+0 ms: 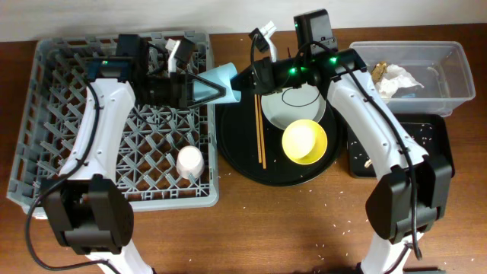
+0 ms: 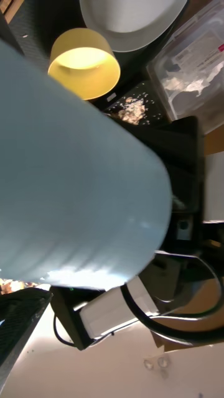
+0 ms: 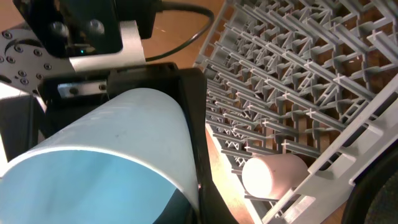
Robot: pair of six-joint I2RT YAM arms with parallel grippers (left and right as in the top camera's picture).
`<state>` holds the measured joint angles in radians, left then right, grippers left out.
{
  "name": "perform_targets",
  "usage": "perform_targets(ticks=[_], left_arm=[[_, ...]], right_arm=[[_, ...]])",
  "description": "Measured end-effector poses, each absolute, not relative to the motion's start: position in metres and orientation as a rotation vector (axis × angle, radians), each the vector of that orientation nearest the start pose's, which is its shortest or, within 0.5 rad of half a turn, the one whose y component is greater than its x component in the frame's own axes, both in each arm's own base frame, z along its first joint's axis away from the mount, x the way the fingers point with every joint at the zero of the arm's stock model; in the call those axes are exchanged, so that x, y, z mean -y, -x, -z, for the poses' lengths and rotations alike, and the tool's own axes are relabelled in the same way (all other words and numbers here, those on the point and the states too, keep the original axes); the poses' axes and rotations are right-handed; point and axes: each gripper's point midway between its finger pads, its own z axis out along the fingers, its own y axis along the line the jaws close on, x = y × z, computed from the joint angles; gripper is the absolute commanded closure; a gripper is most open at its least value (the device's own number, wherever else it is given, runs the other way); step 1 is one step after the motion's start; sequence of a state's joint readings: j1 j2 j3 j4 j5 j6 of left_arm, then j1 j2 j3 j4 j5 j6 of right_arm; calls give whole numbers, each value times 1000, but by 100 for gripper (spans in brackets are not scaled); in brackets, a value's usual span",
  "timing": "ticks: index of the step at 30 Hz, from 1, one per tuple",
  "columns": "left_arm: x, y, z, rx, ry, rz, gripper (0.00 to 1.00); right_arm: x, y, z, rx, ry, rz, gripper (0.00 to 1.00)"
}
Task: Sort waste into correct bins and load items into the dishwasher rack
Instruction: 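Hand the blue cup from the right gripper to the left gripper, then place the blue cup upside down in the rack with left gripper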
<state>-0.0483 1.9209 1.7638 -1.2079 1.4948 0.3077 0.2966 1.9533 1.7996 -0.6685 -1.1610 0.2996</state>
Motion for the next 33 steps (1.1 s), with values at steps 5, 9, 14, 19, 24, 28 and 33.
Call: perform_targets(ticks=[5,9,14,19,24,28,33], left_arm=[[182,-375,-297,-2011,-542,1877,19],[181,-376,-297,-2000,-546,1874,32],[180,-375,-300,-1981,-543,1891,35],[170,-383,-292,-2023,-526,1817,41],[129,-413,-257,-2388,-311,1405,41],[92,-428,-259,-2632,-179,794,40],[94,-416,-225,-2819,-233,354,41]], right_arm=[[-292,-400,-272,-2266,571,-1644,96],[-293,-401,-274,-2251,580,-1640,88],[-292,-413,-269,-2241,564,-1558,39],[-288,-420,-258,-2280,524,-1485,18],[-253,-435,-233,-2423,344,-1338,16],[-203,-445,-209,-2552,150,-1182,16],[-177,-445,-195,-2620,64,-1093,15]])
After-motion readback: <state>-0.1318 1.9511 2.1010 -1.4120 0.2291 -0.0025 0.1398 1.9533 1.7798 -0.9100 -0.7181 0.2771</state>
